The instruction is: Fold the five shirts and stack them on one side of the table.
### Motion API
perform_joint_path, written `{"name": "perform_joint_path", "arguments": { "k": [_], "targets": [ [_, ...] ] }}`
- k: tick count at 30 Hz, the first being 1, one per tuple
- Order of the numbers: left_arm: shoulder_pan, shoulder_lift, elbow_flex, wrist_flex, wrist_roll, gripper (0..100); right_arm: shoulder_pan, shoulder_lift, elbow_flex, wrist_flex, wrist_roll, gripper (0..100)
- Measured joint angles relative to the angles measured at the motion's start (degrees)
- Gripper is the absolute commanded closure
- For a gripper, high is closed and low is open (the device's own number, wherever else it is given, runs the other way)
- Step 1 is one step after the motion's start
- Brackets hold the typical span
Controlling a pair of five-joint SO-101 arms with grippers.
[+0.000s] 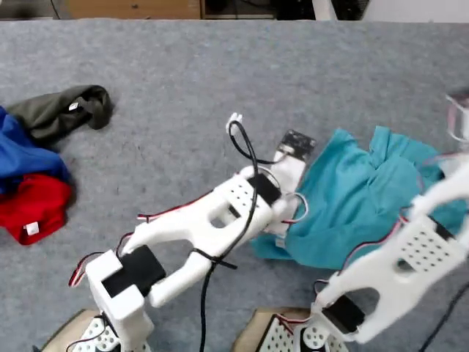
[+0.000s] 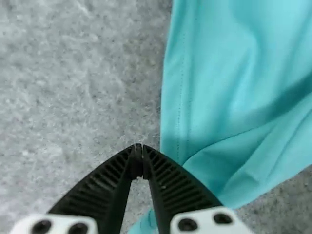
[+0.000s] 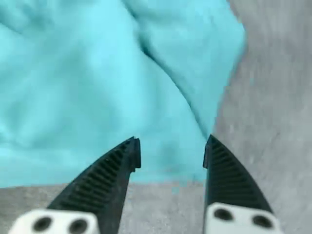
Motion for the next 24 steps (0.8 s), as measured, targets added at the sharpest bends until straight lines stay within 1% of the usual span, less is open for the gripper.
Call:
{"name": "perform_joint_path", "arguments": {
  "k": [5,8,14,20,24],
  "targets": [
    [-0.5,0.0,-0.1,0.0,0.0,98,-10.6,-0.4,0.8,-2.2,-3.2,78.2],
    [-2.3,0.0,0.5,0.0,0.0,98,-13.9,1.8,0.8,-4.4,-4.3,78.2],
    [-3.1,0.0,3.8,0.0,-0.3,98,-14.3,8.5,0.5,-6.7,-4.6,78.2],
    [-2.4,0.0,8.3,0.0,-5.2,98,-13.5,15.0,-3.5,-6.9,-4.6,78.2],
    [-1.1,0.0,10.4,0.0,-5.5,98,-13.3,18.8,-6.9,-6.9,-4.6,78.2]
  ]
}}
